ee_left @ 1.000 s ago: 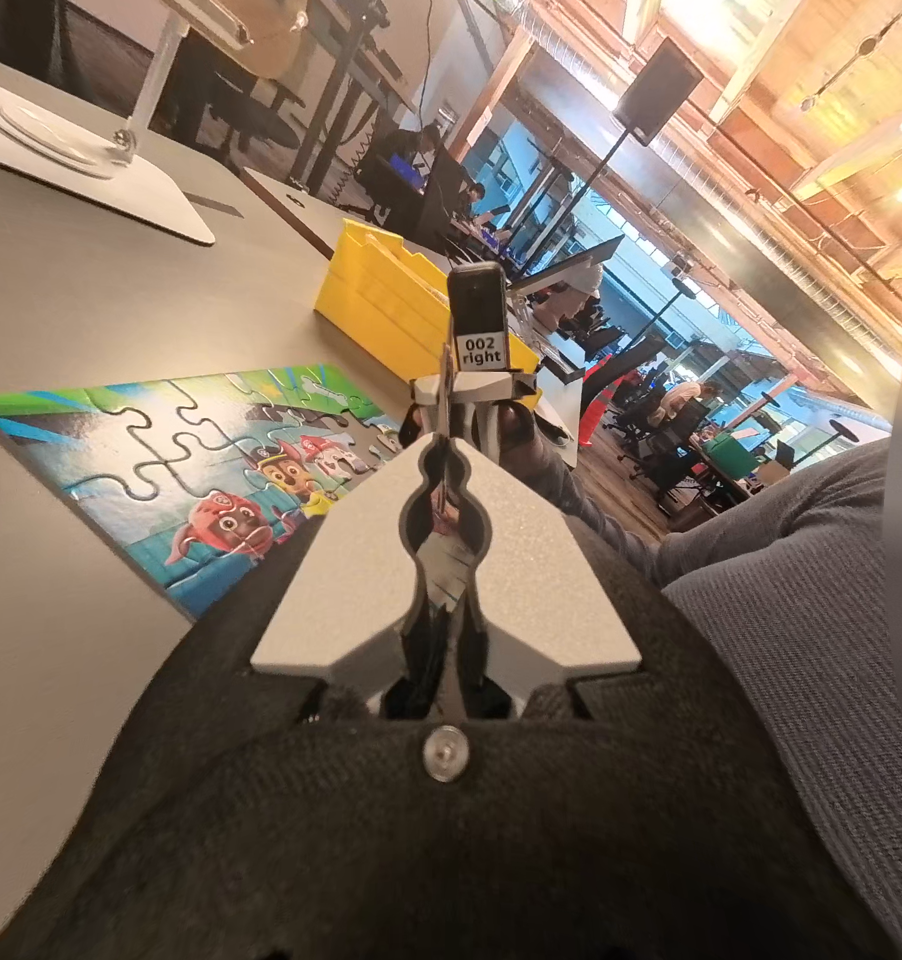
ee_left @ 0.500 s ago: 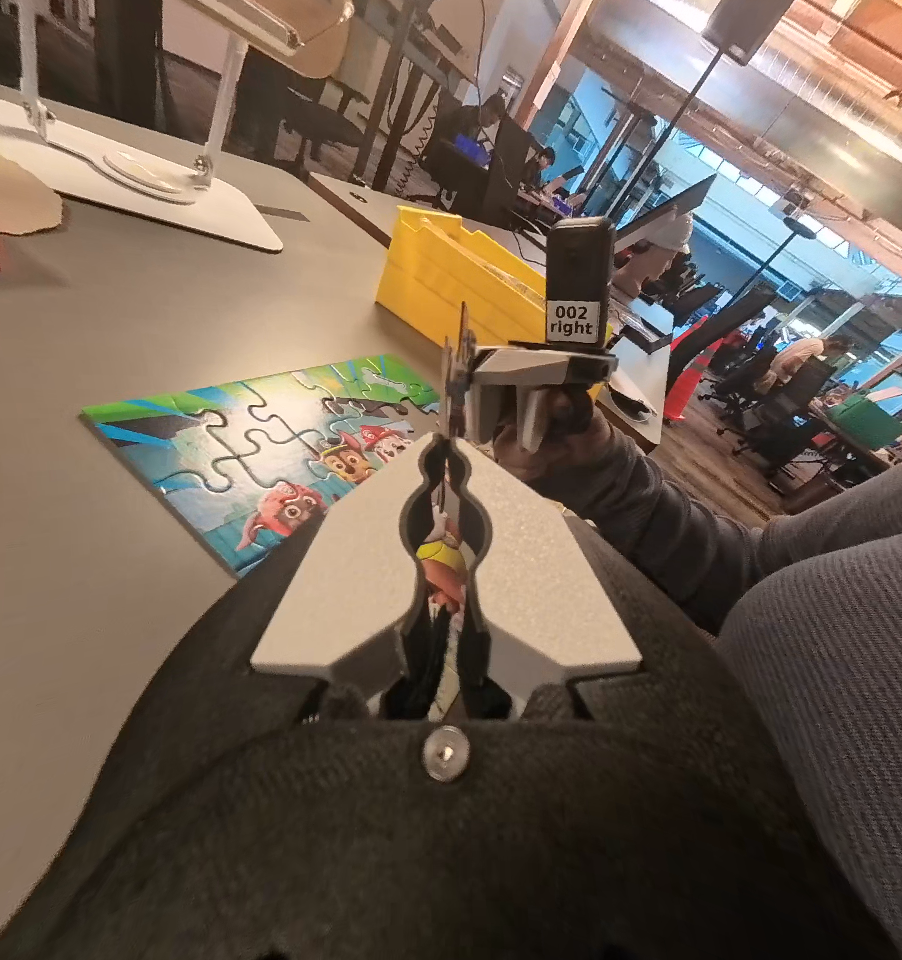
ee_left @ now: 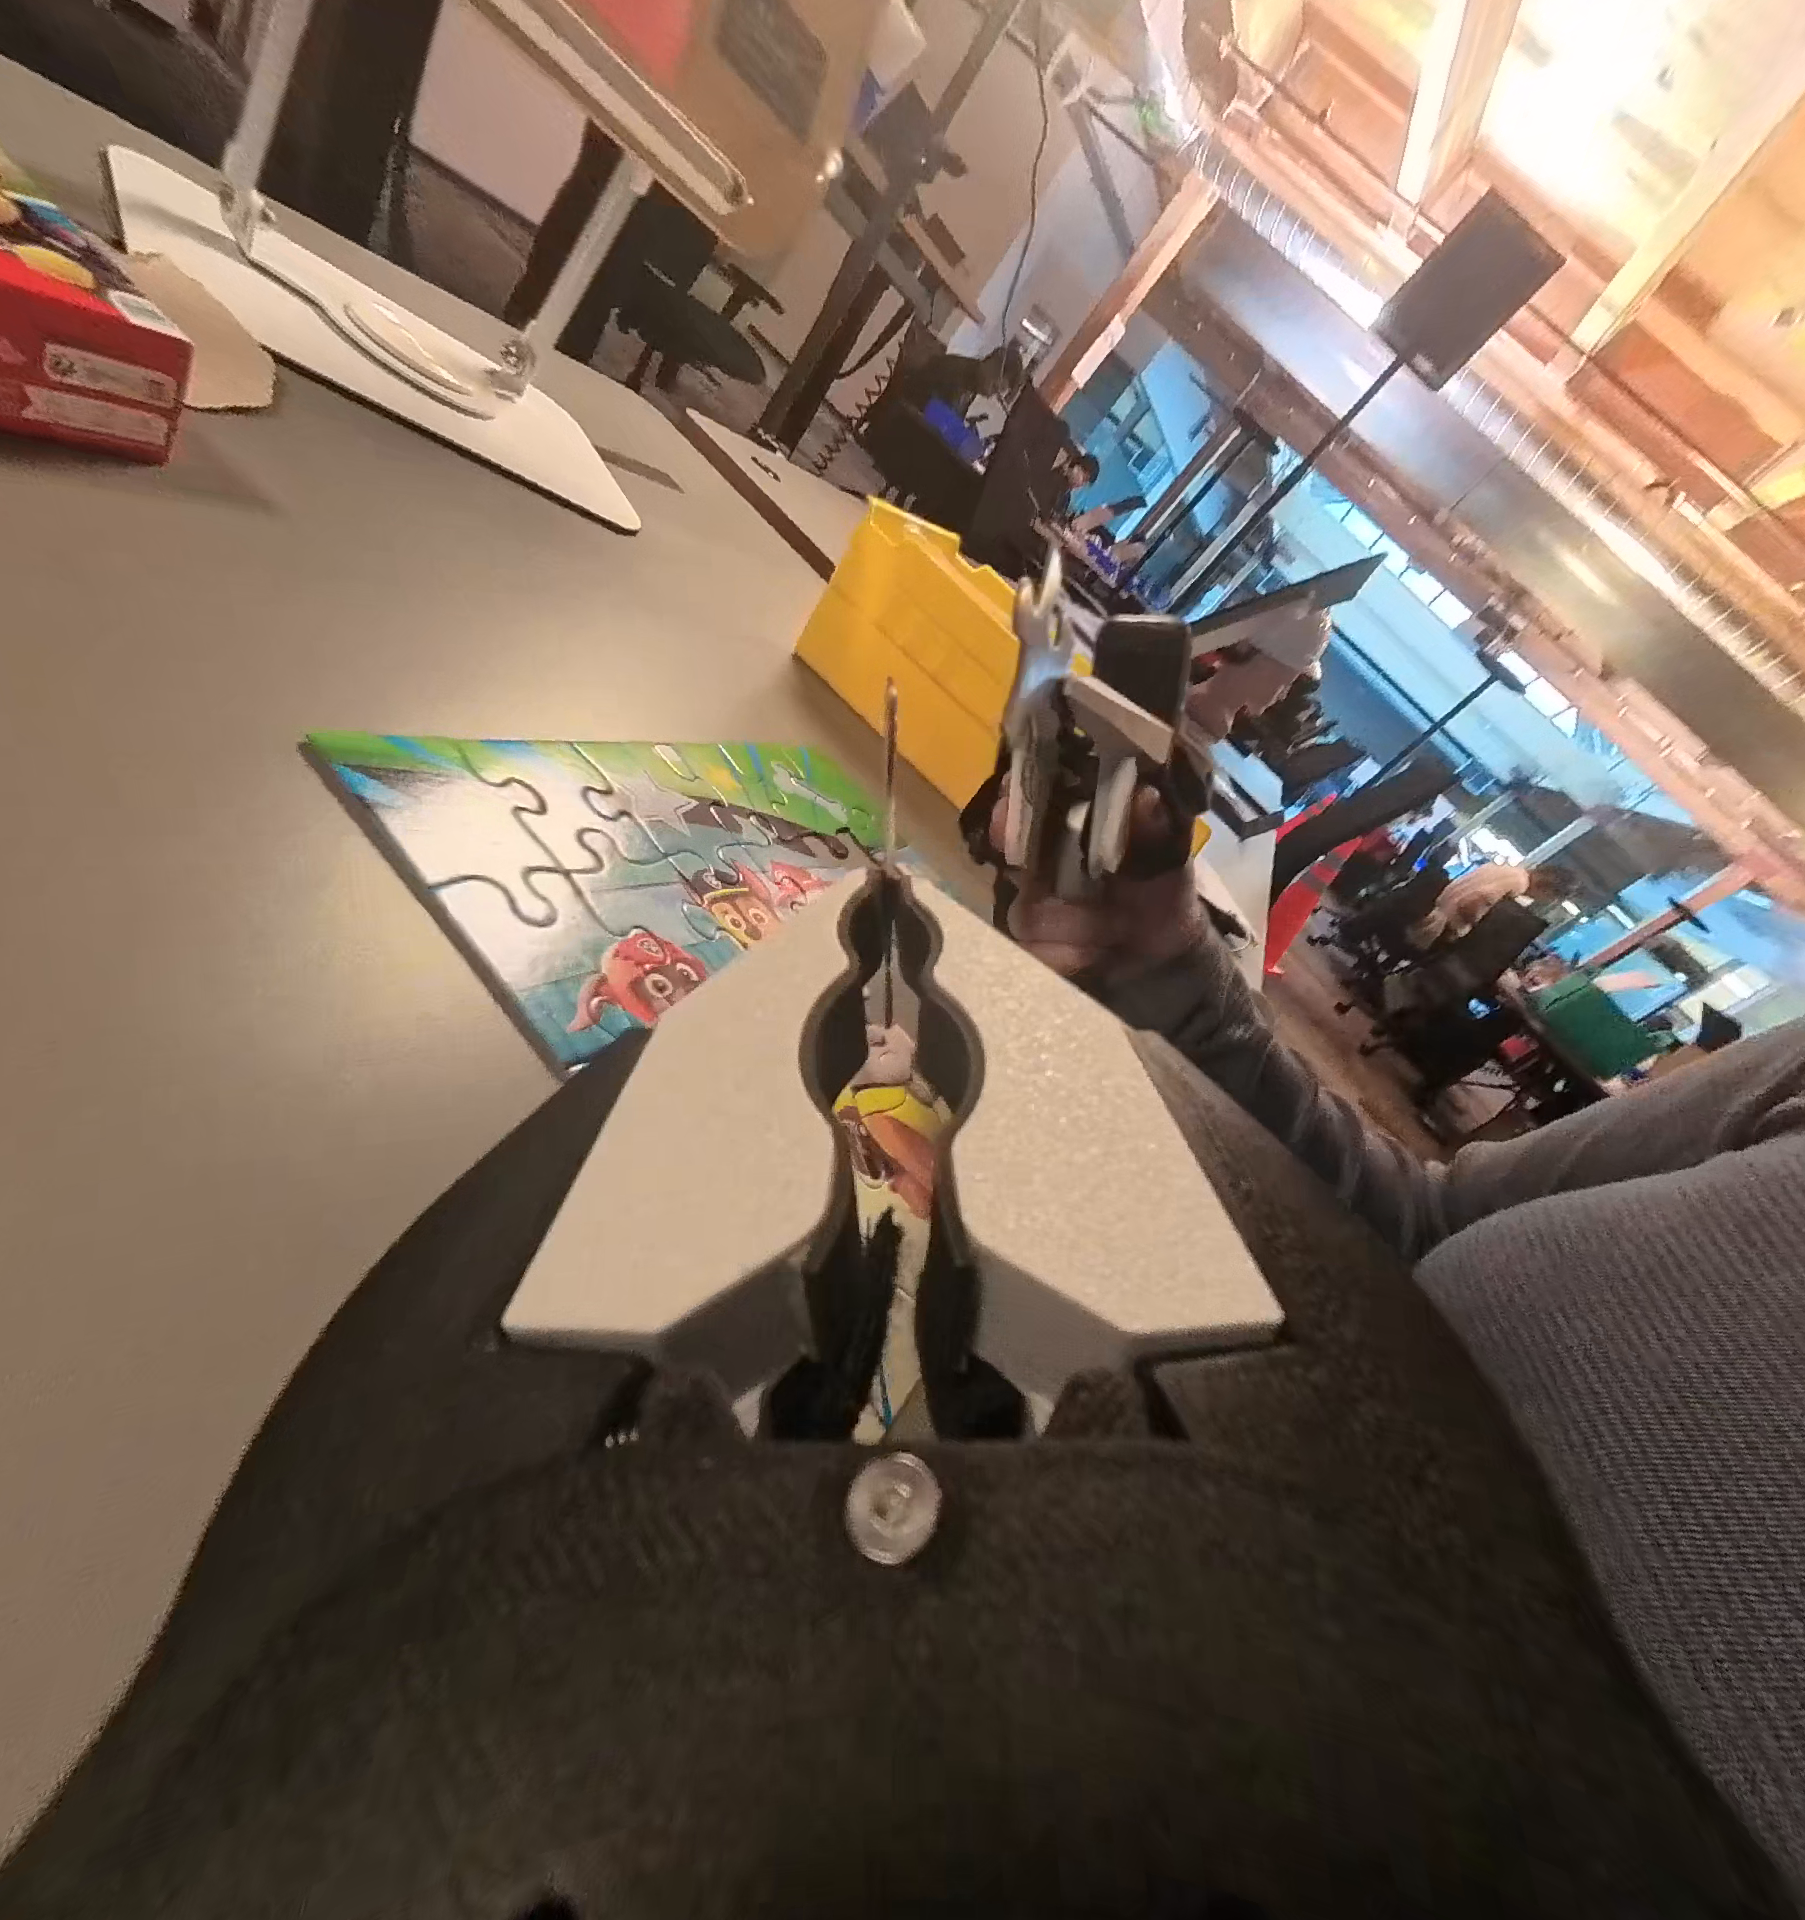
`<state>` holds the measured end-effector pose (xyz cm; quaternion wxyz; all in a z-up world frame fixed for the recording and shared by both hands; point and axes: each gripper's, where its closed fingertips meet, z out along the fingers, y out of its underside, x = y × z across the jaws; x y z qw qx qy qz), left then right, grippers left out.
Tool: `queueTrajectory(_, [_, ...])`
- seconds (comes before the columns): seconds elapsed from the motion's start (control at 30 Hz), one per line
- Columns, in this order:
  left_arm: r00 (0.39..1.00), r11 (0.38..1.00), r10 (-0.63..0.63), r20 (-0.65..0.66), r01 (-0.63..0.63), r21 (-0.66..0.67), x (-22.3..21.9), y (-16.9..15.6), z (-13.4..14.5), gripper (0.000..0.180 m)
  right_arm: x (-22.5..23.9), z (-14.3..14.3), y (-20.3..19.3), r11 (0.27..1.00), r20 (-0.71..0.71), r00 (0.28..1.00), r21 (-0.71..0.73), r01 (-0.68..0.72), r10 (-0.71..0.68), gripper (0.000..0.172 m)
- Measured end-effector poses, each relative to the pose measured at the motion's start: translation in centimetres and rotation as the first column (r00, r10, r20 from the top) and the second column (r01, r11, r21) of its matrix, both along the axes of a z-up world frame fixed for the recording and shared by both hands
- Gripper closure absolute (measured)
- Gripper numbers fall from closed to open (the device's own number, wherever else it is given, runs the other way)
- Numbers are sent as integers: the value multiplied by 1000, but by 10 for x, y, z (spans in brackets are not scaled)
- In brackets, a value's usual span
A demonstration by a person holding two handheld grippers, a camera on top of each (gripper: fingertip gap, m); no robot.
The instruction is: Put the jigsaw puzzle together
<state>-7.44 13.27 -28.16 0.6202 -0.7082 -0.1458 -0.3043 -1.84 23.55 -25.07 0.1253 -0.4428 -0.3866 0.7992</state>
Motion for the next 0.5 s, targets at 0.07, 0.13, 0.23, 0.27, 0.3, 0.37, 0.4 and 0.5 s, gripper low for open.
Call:
queueTrajectory(0.07, [1000, 1000, 2, 20, -2, 8, -4, -3, 1, 180, 0, 1, 11, 994, -19, 995, 61, 95, -94, 172])
queueTrajectory(0.13, [1000, 1000, 3, 27, -3, 12, -5, -5, 2, 180, 3, 3, 23, 972, -42, 981, 129, 194, -190, 172])
queueTrajectory(0.23, [999, 1000, 1, 44, -2, 21, -6, -7, 3, 180, 9, 3, 40, 898, -84, 940, 280, 339, -329, 172])
queueTrajectory(0.27, [999, 1000, -2, 49, 1, 22, -6, -7, 3, 180, 11, 3, 46, 858, -105, 921, 337, 389, -376, 172])
queueTrajectory(0.3, [998, 1000, -4, 55, 2, 24, -5, -6, 3, 180, 14, 3, 52, 810, -133, 897, 390, 438, -421, 172])
queueTrajectory(0.37, [997, 1000, -15, 70, 13, 29, -3, -5, 3, 180, 21, 6, 62, 706, -197, 847, 477, 524, -494, 172])
queueTrajectory(0.4, [997, 999, -19, 75, 17, 30, -2, -4, 3, 180, 25, 7, 67, 655, -229, 819, 505, 562, -526, 172])
queueTrajectory(0.5, [996, 999, -28, 85, 25, 38, 1, 0, 4, 180, 33, 9, 80, 552, -286, 754, 538, 637, -591, 172])
